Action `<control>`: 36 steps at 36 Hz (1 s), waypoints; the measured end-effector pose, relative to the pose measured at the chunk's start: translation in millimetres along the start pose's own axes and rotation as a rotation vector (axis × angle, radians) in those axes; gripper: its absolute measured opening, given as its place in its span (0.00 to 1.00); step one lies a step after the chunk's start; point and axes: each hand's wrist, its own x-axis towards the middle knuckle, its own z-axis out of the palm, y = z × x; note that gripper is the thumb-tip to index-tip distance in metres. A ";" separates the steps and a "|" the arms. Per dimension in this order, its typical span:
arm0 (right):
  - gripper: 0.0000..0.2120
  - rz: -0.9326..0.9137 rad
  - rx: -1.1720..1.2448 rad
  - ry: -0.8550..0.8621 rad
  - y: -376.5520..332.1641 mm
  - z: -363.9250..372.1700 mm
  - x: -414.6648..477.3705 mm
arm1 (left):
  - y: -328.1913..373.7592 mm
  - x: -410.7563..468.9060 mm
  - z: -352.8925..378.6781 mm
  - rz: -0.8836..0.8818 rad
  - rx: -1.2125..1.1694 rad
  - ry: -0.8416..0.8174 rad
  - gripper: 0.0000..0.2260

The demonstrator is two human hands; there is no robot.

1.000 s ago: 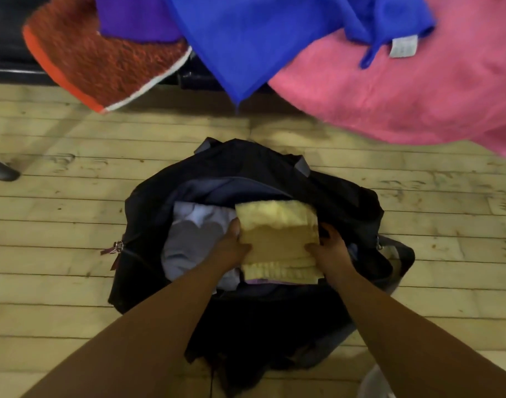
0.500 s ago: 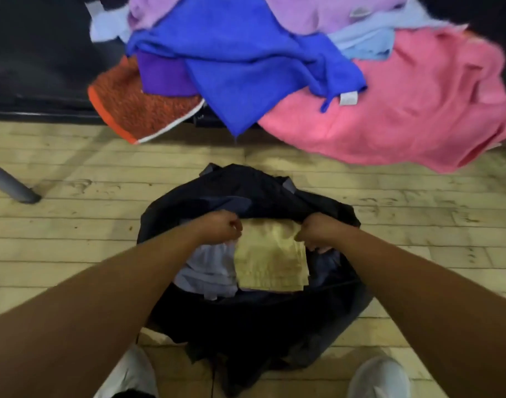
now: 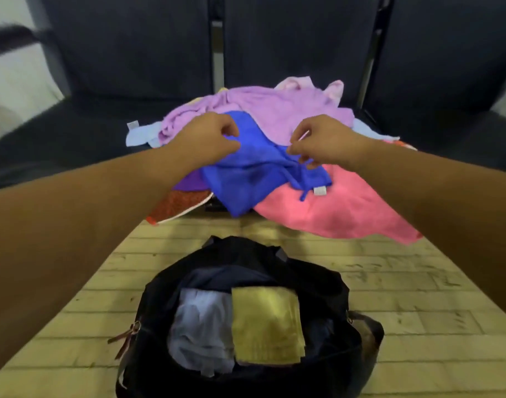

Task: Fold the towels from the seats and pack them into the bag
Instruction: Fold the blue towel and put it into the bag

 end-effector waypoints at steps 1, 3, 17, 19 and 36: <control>0.10 -0.006 -0.055 0.015 2.4 2.0 4.3 | -5.1 2.1 1.8 -0.020 0.017 -0.037 0.16; 0.18 -0.015 -0.235 -0.009 6.5 11.3 7.0 | -17.3 2.9 10.9 -0.064 0.068 -0.143 0.23; 0.06 -0.033 -0.265 0.295 44.8 46.6 25.6 | -65.7 11.7 51.8 -0.006 0.020 0.060 0.04; 0.06 -0.040 -0.127 0.355 33.8 36.4 23.0 | -56.3 11.1 41.7 -0.067 -0.149 0.165 0.05; 0.10 -0.225 0.620 0.443 -119.4 -81.5 -91.7 | 69.8 -47.2 -104.4 0.097 -0.472 0.392 0.07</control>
